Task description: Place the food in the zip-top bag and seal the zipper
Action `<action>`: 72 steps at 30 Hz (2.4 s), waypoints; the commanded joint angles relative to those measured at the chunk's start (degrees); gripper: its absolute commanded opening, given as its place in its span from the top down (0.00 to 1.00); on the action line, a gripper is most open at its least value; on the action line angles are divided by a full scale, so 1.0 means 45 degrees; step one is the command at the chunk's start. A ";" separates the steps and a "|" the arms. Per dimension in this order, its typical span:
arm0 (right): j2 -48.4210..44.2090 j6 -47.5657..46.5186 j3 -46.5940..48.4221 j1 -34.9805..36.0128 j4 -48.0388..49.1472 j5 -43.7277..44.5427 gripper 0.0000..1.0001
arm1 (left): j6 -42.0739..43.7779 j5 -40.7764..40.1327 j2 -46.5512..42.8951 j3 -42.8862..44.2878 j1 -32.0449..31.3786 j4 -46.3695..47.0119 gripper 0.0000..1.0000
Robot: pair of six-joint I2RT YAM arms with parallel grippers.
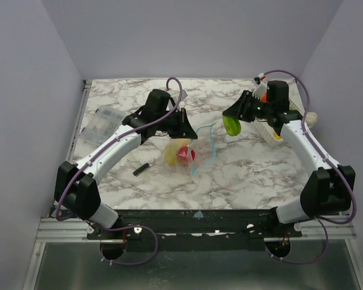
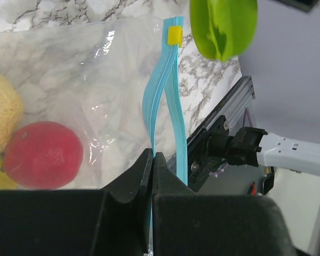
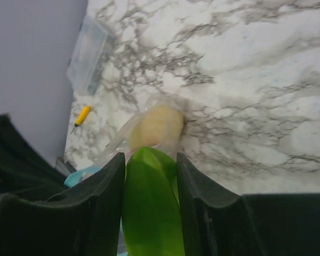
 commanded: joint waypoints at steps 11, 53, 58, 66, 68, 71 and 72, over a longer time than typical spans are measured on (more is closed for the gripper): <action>-0.4334 0.3551 -0.4142 0.3082 0.6921 -0.0146 1.00 | -0.0940 -0.0023 -0.0432 -0.0194 0.0108 0.1253 1.00; -0.5123 0.1423 -0.7216 0.6881 0.8176 0.7120 0.34 | -0.1418 0.0412 -0.0948 -0.0324 0.0145 0.1608 1.00; -0.5340 0.0987 -0.6597 0.6881 0.7001 0.8017 0.34 | -0.1399 0.0412 -0.0964 -0.0404 0.0178 0.1610 1.00; -0.6081 -0.0307 -0.5135 0.6881 0.4932 0.9807 0.34 | -0.1332 0.0373 -0.0866 -0.0526 0.0243 0.1561 1.00; -0.6251 -0.0652 -0.4828 0.6874 0.4592 1.0278 0.32 | -0.1323 0.0408 -0.0824 -0.0526 0.0262 0.1584 1.00; -0.6213 -0.1048 -0.4315 0.6885 0.3781 1.1461 0.28 | -0.1352 0.0460 -0.0757 -0.0576 0.0263 0.1624 1.00; -0.6133 -0.1146 -0.4100 0.6862 0.3574 1.1852 0.27 | -0.1369 0.0483 -0.0752 -0.0607 0.0262 0.1649 1.00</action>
